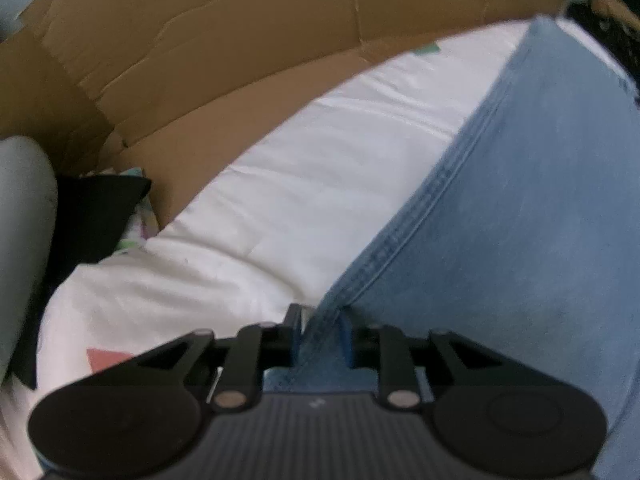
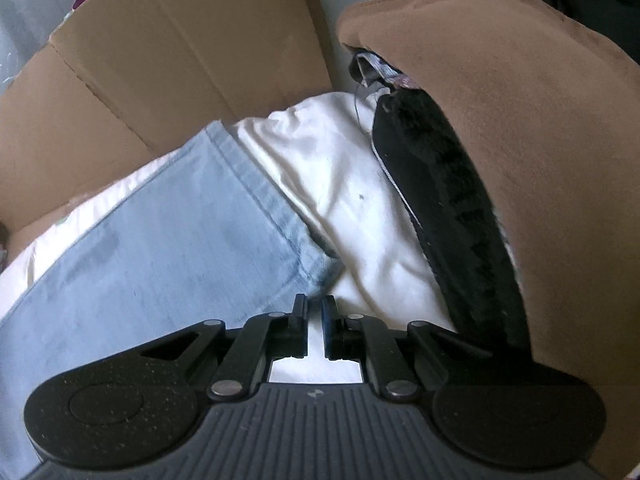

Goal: Fold clothes

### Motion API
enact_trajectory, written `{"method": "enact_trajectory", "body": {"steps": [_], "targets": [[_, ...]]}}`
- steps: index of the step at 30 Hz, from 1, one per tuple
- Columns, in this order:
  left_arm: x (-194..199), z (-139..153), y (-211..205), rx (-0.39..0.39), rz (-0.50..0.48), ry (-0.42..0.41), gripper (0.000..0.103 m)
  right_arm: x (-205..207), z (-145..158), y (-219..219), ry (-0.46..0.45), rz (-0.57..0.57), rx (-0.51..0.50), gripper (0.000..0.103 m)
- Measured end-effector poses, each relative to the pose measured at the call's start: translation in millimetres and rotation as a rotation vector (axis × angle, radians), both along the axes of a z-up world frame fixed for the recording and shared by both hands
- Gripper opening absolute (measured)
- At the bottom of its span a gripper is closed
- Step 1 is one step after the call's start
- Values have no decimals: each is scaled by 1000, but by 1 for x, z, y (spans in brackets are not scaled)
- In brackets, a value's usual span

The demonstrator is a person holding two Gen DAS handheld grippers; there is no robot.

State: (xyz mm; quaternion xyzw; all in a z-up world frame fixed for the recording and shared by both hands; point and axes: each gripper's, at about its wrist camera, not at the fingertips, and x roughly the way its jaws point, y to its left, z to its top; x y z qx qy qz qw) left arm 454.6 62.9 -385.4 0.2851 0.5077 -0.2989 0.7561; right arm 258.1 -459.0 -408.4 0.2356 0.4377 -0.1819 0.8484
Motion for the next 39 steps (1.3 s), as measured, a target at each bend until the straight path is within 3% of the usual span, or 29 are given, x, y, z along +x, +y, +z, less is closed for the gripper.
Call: {"method": "enact_trajectory", "body": {"steps": [1, 5, 12, 15, 18, 22, 26, 29, 35, 37, 39], "targets": [[-2, 6, 4, 11, -14, -20, 36, -2, 0, -1, 1, -2, 10, 6], [1, 31, 34, 51, -1, -51, 34, -5, -3, -2, -21, 0, 53, 6], [-8, 57, 111, 156, 76, -65, 35, -6, 16, 9, -86, 13, -81, 6], [-20, 58, 139, 210, 102, -65, 35, 2, 26, 18, -135, 106, -113, 7], [-29, 48, 159, 271, 123, -64, 35, 19, 29, 35, -128, 247, -142, 7], [-33, 30, 172, 282, 170, -72, 36, 43, 25, 55, -109, 371, -149, 8], [-32, 16, 181, 304, 178, -77, 42, 66, 21, 79, -83, 467, -189, 21], [-30, 15, 191, 310, 189, -78, 42, 84, 21, 97, -68, 532, -228, 22], [-21, 9, 219, 333, 243, -69, 18, 106, 25, 144, -12, 630, -263, 22], [-16, 7, 225, 324, 263, -61, 18, 109, 30, 162, 12, 695, -267, 22], [-12, 6, 225, 326, 263, -56, 18, 112, 35, 178, 28, 754, -301, 31]]}}
